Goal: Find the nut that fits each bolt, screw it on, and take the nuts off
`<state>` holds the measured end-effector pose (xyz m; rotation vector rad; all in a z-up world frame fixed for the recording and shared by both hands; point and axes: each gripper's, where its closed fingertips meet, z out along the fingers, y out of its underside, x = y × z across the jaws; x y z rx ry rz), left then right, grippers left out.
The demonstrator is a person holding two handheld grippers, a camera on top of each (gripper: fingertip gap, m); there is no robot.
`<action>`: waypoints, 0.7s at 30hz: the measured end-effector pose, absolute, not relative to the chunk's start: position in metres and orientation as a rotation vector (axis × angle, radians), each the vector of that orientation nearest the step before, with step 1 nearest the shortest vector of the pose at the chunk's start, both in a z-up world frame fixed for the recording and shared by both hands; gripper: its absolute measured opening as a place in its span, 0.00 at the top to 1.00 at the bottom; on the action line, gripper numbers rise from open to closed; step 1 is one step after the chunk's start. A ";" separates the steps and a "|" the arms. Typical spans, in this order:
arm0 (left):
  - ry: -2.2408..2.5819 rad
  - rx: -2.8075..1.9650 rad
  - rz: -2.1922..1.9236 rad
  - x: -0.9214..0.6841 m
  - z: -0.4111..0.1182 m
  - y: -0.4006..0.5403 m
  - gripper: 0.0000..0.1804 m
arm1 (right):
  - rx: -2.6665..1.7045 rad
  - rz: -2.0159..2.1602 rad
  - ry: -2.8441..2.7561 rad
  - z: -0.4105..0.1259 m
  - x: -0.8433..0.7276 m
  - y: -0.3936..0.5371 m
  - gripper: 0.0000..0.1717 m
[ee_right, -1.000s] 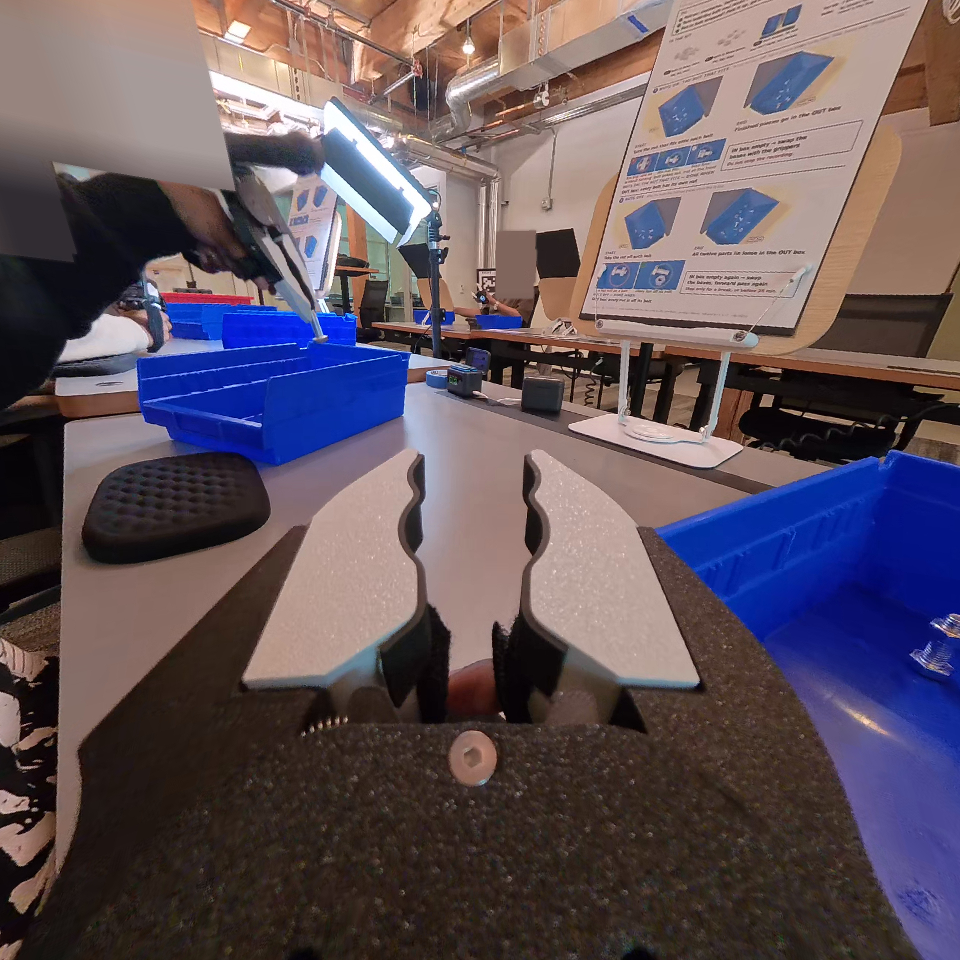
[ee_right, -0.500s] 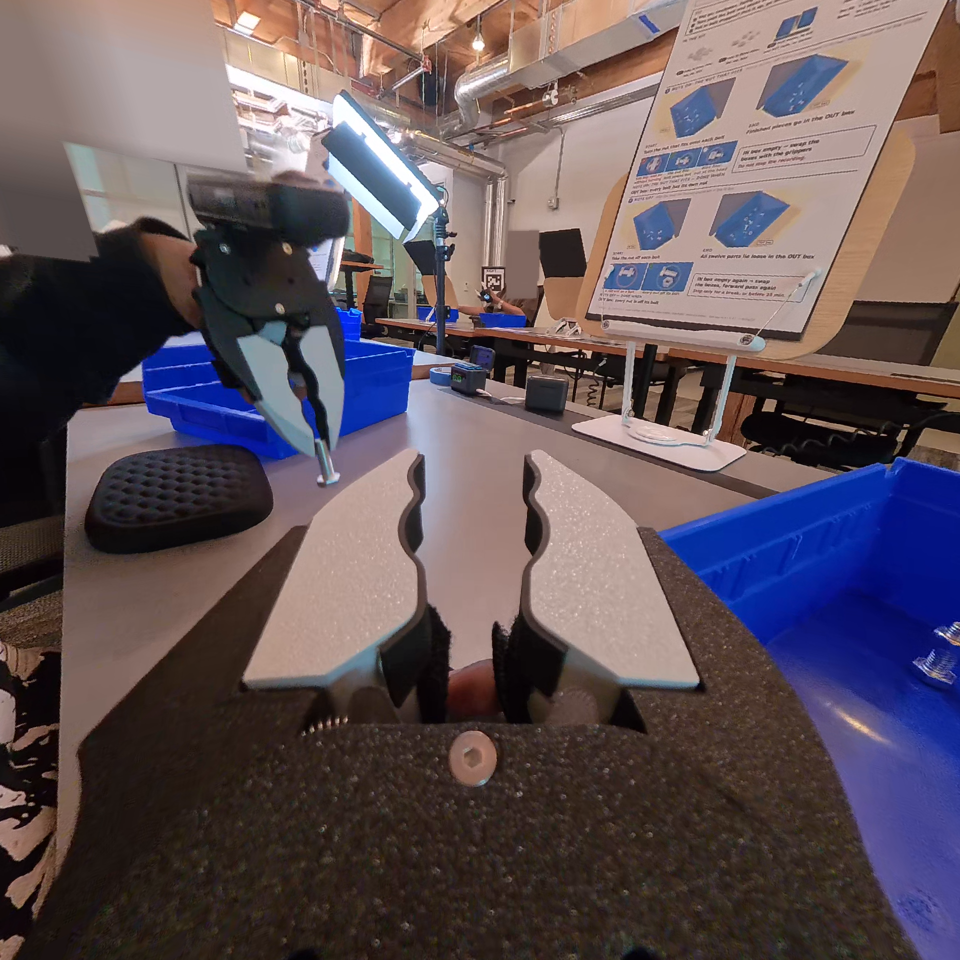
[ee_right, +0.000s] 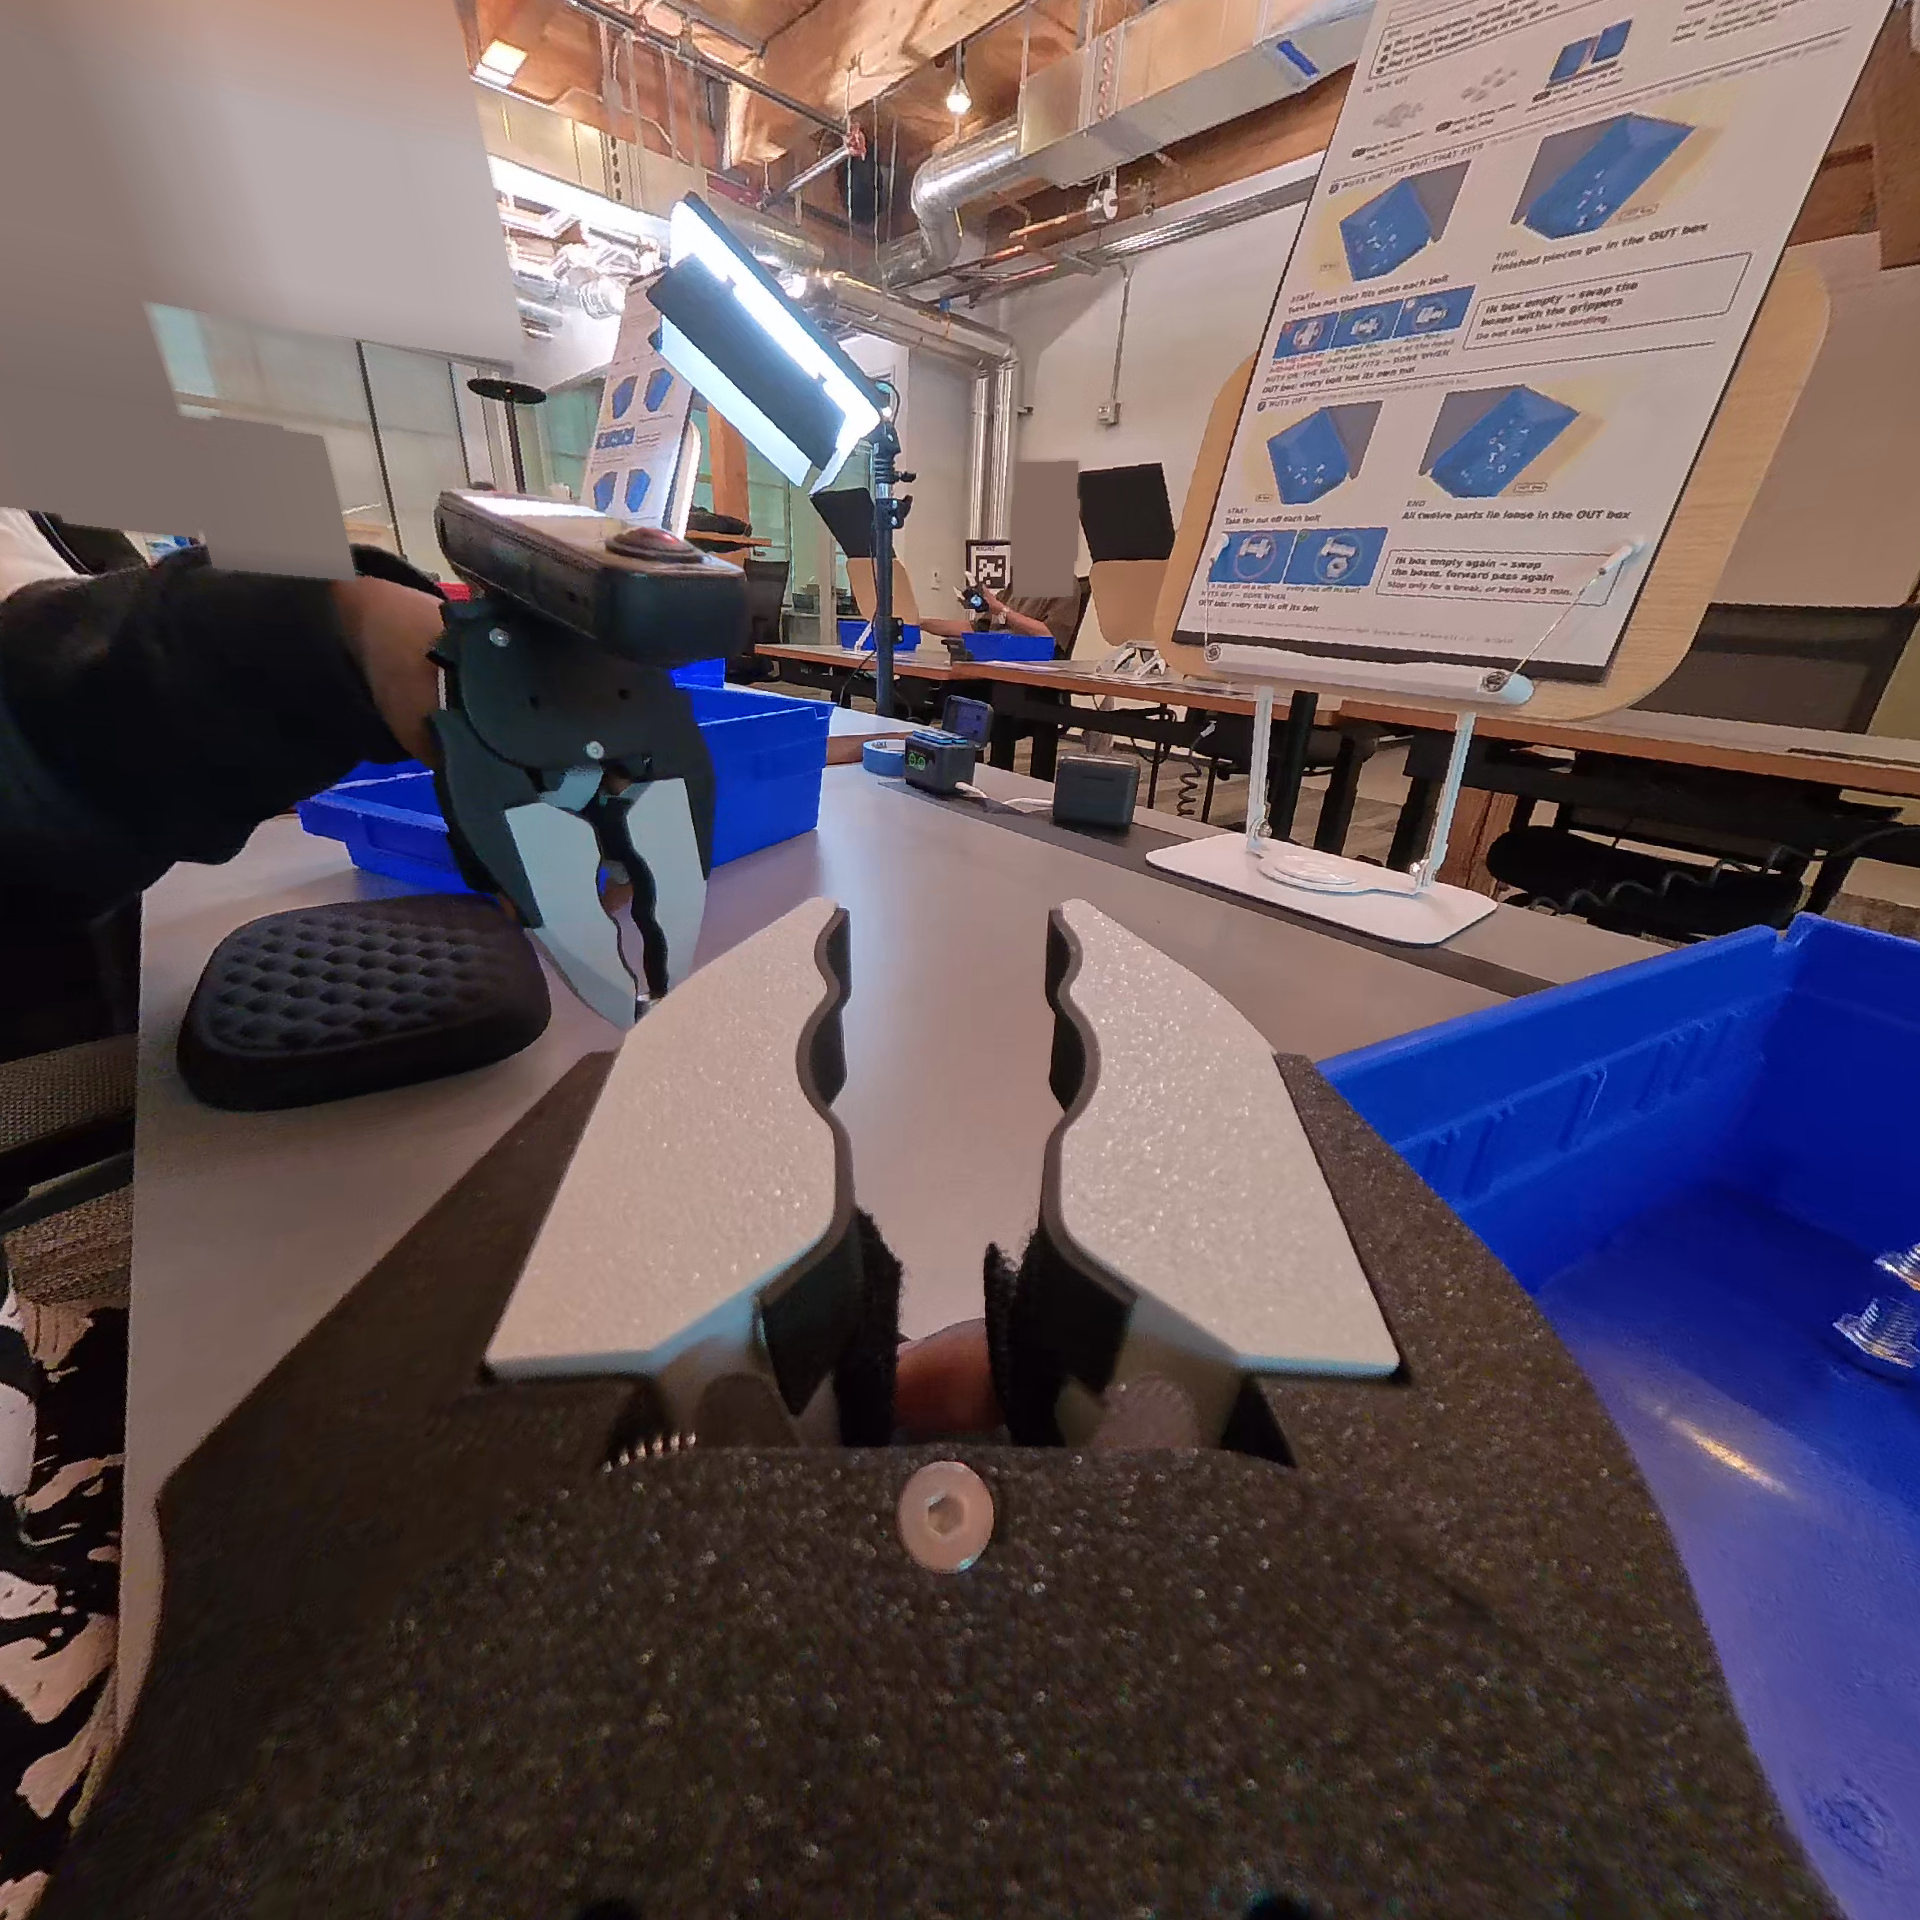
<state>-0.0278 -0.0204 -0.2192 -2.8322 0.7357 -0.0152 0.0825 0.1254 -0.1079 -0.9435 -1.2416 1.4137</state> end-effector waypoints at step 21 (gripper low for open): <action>-0.755 -2.872 0.129 -0.219 -0.207 -0.255 0.73 | -0.932 1.444 -1.216 -0.105 0.085 0.127 0.79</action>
